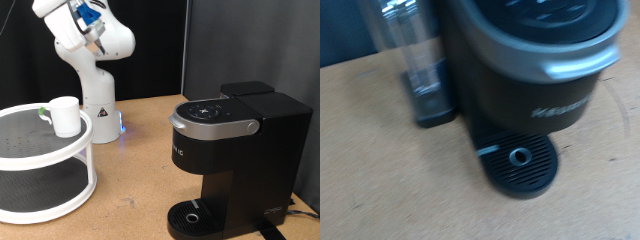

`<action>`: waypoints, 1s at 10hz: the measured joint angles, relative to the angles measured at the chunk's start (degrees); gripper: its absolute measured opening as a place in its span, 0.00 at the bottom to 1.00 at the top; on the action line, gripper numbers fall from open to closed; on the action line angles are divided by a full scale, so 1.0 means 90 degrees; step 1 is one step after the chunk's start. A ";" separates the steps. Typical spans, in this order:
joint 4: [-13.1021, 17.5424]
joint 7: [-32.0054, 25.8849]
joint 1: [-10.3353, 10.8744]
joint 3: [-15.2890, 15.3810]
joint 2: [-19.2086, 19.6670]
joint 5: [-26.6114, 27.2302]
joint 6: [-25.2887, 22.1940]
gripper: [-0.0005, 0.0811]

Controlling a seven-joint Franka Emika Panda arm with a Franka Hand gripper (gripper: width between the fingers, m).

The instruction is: Make a cup of coffee with the keurig machine

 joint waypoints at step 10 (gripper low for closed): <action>-0.0073 -0.0784 -0.0669 -0.0716 -0.0720 -0.1043 -0.1172 0.01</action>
